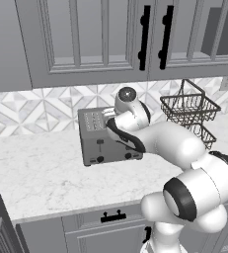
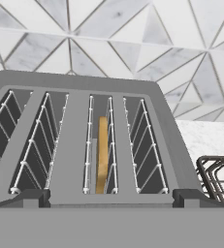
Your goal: Start the toaster. Once the lever pops up, take the bread to the plate on the dining counter.
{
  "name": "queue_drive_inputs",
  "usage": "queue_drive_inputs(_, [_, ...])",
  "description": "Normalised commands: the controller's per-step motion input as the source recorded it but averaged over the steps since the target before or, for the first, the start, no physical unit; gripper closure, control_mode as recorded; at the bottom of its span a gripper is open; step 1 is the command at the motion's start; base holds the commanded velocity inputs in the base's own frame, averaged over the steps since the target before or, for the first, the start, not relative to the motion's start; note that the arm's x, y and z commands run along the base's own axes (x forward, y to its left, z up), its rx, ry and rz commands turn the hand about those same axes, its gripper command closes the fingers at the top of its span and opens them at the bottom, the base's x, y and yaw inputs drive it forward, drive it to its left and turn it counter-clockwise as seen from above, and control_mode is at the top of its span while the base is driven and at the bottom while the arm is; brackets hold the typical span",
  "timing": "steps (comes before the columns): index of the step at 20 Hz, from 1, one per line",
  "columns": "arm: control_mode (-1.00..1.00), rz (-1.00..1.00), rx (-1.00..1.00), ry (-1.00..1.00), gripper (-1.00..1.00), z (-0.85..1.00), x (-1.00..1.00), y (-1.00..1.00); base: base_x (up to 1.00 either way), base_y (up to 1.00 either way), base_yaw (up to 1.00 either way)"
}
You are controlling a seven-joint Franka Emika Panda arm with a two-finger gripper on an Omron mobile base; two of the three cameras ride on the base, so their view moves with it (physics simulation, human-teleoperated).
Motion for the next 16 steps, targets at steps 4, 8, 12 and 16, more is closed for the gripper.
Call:
queue_drive_inputs(4, [-1.0,0.0,0.0,0.0,-1.0,0.0,0.0,0.0,0.0,0.0,0.0])
queue_drive_inputs(8, [-1.0,0.0,0.0,0.0,-1.0,0.0,0.0,0.0,0.0,0.0,0.0])
queue_drive_inputs(12, [-1.0,0.0,0.0,0.0,-1.0,0.0,0.0,0.0,0.0,0.0,0.0])
queue_drive_inputs(16, [-1.0,0.0,0.0,0.0,-1.0,0.0,0.0,0.0,0.0,0.0,0.0])
